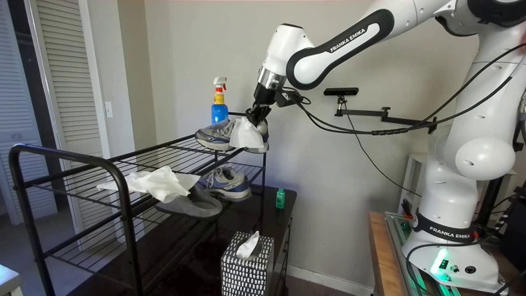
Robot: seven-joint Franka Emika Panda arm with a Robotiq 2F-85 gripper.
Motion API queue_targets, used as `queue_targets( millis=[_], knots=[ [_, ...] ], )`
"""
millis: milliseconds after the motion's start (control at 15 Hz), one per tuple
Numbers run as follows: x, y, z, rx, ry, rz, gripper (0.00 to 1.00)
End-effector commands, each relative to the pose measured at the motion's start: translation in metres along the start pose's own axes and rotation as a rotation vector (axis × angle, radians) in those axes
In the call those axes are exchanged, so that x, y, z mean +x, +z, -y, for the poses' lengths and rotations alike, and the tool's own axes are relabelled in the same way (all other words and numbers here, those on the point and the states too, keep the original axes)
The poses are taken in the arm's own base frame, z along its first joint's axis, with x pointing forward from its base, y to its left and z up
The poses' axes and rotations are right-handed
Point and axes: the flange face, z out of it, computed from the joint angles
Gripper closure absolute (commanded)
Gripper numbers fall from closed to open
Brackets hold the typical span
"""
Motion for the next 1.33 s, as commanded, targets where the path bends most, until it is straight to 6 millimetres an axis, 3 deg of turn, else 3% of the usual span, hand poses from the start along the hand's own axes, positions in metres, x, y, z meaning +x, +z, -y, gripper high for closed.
queue_targets(
  millis=[0,67,133,200,333,600,933,1067,1133,1200,1267],
  knots=[
    [0.009,0.02,0.01,0.012,-0.025,0.062,1.0],
    [0.01,0.026,0.013,0.012,-0.026,0.068,0.99],
    [0.013,0.028,0.016,0.012,-0.028,0.059,0.73],
    [0.016,0.026,0.018,0.017,-0.028,0.039,0.73],
    [0.022,0.018,0.022,0.023,-0.029,0.002,0.63],
    [0.038,-0.003,0.04,0.061,-0.039,-0.063,0.35],
    [0.05,0.01,0.065,0.081,-0.043,-0.017,0.05],
    [0.054,0.013,0.067,0.071,-0.028,-0.023,0.02],
    [0.056,0.013,0.067,0.075,-0.023,-0.033,0.44],
    [0.058,0.013,0.068,0.076,-0.023,-0.037,0.44],
    [0.06,0.012,0.067,0.078,-0.024,-0.04,0.52]
  ],
)
